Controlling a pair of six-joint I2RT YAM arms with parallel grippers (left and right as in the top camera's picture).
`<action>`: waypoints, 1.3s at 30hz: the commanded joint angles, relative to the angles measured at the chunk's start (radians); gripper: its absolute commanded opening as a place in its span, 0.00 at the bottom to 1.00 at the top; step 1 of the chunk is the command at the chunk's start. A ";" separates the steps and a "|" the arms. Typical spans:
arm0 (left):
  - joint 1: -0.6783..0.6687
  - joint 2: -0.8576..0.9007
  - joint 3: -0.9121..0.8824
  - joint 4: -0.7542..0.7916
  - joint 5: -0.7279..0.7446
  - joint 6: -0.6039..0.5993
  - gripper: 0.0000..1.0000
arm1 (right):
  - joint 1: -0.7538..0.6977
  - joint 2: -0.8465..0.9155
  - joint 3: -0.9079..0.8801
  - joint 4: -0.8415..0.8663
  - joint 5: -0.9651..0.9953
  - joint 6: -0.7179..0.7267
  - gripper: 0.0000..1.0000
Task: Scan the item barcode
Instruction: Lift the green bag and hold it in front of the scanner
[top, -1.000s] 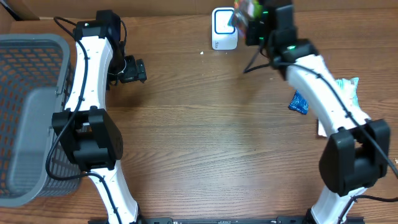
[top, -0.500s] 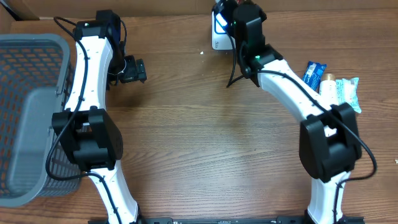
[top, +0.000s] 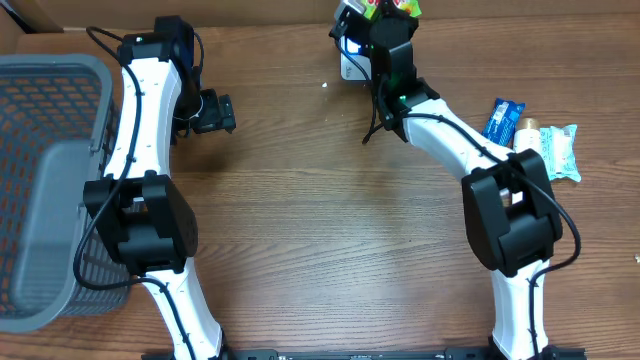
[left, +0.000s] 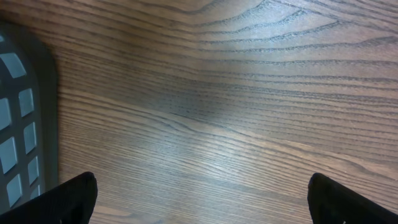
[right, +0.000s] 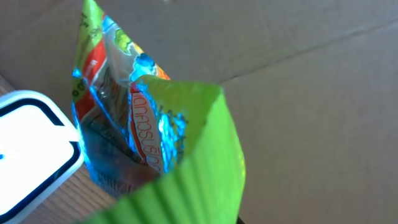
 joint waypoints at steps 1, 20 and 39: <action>-0.013 -0.024 0.002 0.001 0.004 -0.010 1.00 | 0.001 0.029 0.028 0.052 0.008 -0.078 0.04; -0.013 -0.024 0.002 0.001 0.004 -0.010 1.00 | 0.014 0.036 0.028 0.076 -0.065 -0.077 0.04; -0.013 -0.024 0.002 0.000 0.004 -0.010 1.00 | 0.018 0.053 0.028 0.137 -0.135 -0.076 0.04</action>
